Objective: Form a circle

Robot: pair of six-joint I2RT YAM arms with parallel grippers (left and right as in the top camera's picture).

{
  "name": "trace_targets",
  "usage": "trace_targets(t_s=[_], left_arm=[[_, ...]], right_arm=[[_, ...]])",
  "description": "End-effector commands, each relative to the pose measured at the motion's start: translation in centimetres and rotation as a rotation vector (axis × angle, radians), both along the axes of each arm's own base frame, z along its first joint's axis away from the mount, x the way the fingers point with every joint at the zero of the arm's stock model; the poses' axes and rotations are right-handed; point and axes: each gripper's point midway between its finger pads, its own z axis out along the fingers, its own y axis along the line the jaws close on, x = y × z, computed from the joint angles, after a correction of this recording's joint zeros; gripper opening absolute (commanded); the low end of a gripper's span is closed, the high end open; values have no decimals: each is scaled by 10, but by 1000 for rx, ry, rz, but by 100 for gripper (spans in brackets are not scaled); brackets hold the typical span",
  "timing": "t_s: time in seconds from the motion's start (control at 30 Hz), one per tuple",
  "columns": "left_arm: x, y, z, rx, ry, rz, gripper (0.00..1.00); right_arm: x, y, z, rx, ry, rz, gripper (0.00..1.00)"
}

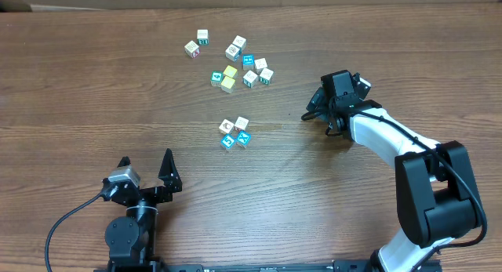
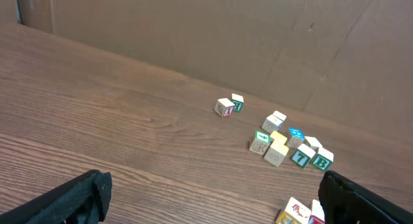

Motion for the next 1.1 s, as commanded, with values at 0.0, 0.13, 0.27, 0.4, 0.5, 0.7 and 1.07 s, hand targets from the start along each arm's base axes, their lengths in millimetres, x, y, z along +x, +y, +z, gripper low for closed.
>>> trace_targets(t_s=[0.0, 0.13, 0.27, 0.4, 0.5, 0.7, 1.07], left_arm=[[0, -3, 1, -6, -9, -12, 100], [0, -3, 1, -6, -9, -12, 100], [0, -3, 1, -6, -9, -12, 100], [0, -3, 1, -6, -9, -12, 100], [0, -3, 1, -6, -9, -12, 100], [0, -1, 1, -2, -10, -5, 100], [0, -1, 1, 251, 2, -25, 100]], right_arm=[[10, 1, 19, 8, -53, -4, 100], [10, 1, 19, 8, -53, -4, 100], [10, 1, 19, 8, -53, -4, 100], [10, 1, 19, 8, -53, -4, 100], [10, 1, 19, 8, -53, -4, 100], [10, 1, 19, 8, -53, -4, 100], [10, 1, 19, 8, -53, -4, 100]])
